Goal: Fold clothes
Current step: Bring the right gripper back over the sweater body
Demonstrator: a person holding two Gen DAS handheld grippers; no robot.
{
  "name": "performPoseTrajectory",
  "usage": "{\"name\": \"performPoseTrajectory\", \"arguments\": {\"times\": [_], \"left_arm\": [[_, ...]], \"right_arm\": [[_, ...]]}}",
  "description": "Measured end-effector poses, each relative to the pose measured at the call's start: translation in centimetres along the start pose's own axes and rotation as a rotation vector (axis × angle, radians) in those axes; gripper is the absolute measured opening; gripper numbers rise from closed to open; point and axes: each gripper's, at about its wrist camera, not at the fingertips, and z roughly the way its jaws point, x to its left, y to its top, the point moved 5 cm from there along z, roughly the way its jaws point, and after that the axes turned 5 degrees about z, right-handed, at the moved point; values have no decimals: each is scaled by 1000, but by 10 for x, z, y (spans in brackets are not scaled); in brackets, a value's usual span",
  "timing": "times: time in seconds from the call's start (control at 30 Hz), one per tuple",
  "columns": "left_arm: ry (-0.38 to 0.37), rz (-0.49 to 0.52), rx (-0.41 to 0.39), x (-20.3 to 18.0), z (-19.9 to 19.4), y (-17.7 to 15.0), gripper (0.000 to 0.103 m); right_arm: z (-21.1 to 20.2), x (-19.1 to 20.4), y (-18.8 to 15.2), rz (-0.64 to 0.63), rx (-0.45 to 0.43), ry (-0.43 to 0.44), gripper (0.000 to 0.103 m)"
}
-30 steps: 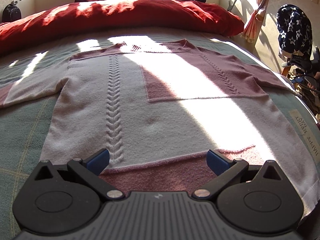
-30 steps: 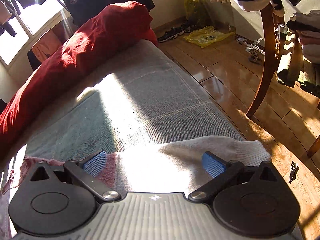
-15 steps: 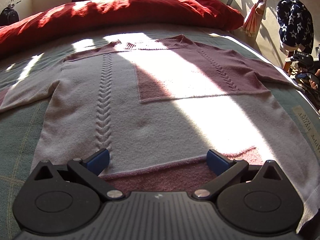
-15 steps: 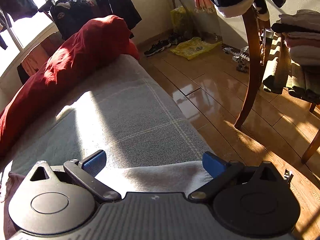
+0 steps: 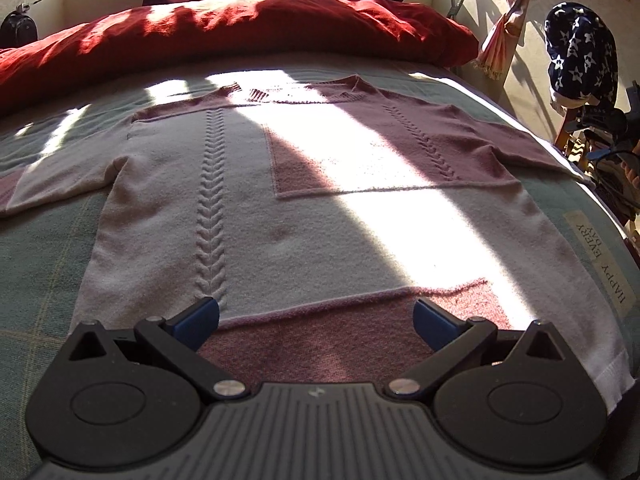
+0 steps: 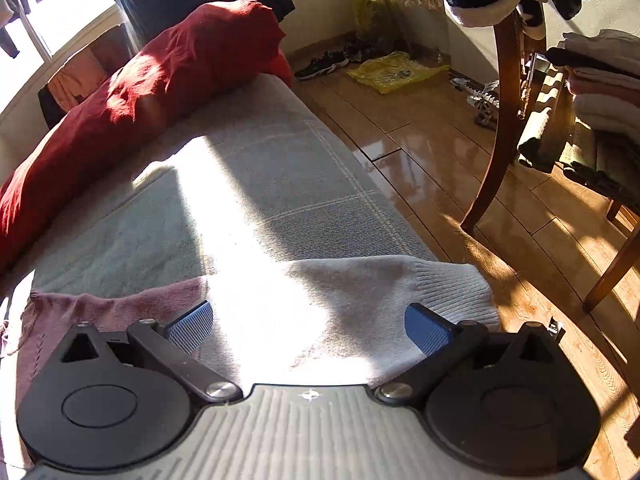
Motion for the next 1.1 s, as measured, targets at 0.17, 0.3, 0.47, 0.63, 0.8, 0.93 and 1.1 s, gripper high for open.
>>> {"name": "performPoseTrajectory", "arguments": {"times": [0.17,0.3,0.47,0.63,0.8,0.93,1.1], "left_arm": [[-25,6,-12,-2,-13,-10,102],[-34,4,5,3,-16,-26,102],[-46,1,26,8,-20,-45,102],[-64,43,4,6,-29,-60,102],[-74,44,-3,6,-40,-72,102],[-95,48,-28,5,-50,-77,103],[-119,-11,-38,14,-50,-75,102]], "right_arm": [[-22,110,-32,-173,96,173,103],[-32,186,-69,-239,173,308,103],[-34,248,-130,-282,254,422,103],[-25,253,-195,-262,316,417,103],[-45,218,-239,-223,275,357,103],[-86,206,-264,-209,227,316,103],[-116,215,-311,-308,194,305,103]]}}
